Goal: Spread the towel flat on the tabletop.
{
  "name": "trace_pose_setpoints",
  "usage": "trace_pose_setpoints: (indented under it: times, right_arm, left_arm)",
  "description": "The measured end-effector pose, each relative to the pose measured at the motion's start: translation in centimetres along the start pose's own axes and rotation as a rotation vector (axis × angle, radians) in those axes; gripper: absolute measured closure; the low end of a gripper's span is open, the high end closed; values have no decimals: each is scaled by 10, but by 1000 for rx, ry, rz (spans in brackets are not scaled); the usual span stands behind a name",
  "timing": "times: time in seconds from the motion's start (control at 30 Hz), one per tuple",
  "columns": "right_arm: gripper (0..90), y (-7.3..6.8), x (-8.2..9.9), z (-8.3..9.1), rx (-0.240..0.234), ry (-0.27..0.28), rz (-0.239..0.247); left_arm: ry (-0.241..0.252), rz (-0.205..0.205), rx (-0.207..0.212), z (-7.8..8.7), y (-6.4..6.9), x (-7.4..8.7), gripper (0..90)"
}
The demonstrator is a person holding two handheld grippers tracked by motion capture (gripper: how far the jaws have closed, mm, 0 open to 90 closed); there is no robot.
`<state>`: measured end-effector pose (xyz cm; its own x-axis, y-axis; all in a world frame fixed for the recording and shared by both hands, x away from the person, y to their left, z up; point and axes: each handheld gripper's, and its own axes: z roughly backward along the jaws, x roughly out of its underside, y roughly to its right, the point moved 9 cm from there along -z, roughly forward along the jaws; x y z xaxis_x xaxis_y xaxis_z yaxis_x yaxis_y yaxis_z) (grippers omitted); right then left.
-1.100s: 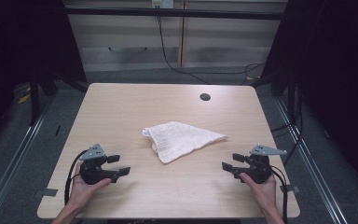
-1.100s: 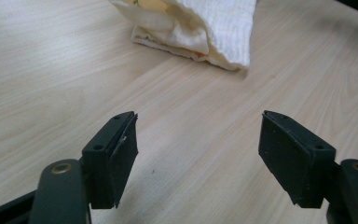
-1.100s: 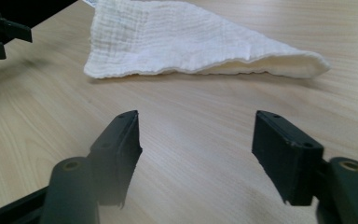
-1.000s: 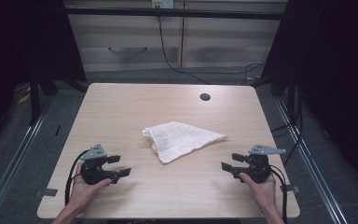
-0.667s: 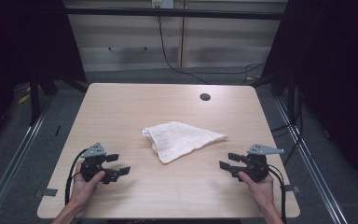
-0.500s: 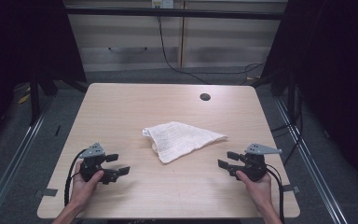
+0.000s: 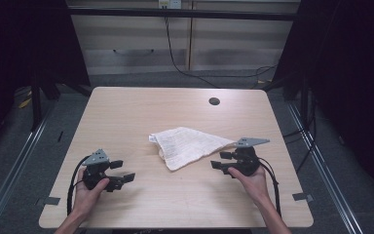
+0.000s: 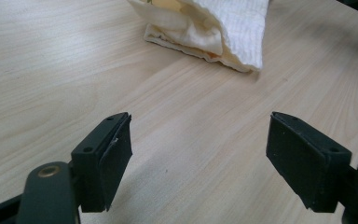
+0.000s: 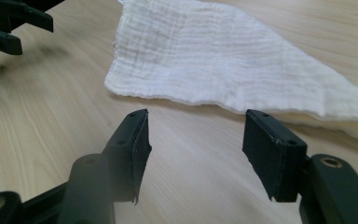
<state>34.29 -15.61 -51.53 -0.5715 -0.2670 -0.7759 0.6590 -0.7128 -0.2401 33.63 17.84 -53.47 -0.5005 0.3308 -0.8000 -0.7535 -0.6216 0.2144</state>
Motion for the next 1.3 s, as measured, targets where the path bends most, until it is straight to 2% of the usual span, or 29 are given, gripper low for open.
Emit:
trace_pose_setpoints:
  times: [0.1,0.2,0.47,0.53,0.7,0.9,1.07,1.13,1.2,1.3]
  right_arm:
    - [406,-2,-12,-11,-30,-2,10]
    - [450,-2,-24,-22,-44,0,22]
    - [579,6,-43,-49,-51,-31,76]
    - [582,9,-43,-55,-62,-31,64]
    - [579,21,-42,-70,-50,-65,39]
    - [550,37,-41,-83,6,-113,39]
    - [546,43,-36,-95,16,-150,53]
    - [547,46,-32,-98,32,-162,39]
    - [584,49,-27,-102,44,-182,53]
    - [668,50,-26,-101,57,-169,63]
  left_arm:
    - [2,-3,3,0,1,0,220]
    - [3,-1,6,1,0,0,221]
    - [8,-1,11,1,0,-1,221]
    - [8,-1,10,1,0,-1,221]
    - [9,-4,13,0,0,-1,220]
    - [13,-8,7,0,-1,-1,221]
    - [12,-11,7,1,-2,-1,221]
    - [15,-5,3,0,-3,-2,220]
    - [15,-3,2,1,-3,-1,221]
    - [12,1,-3,0,-4,-1,221]
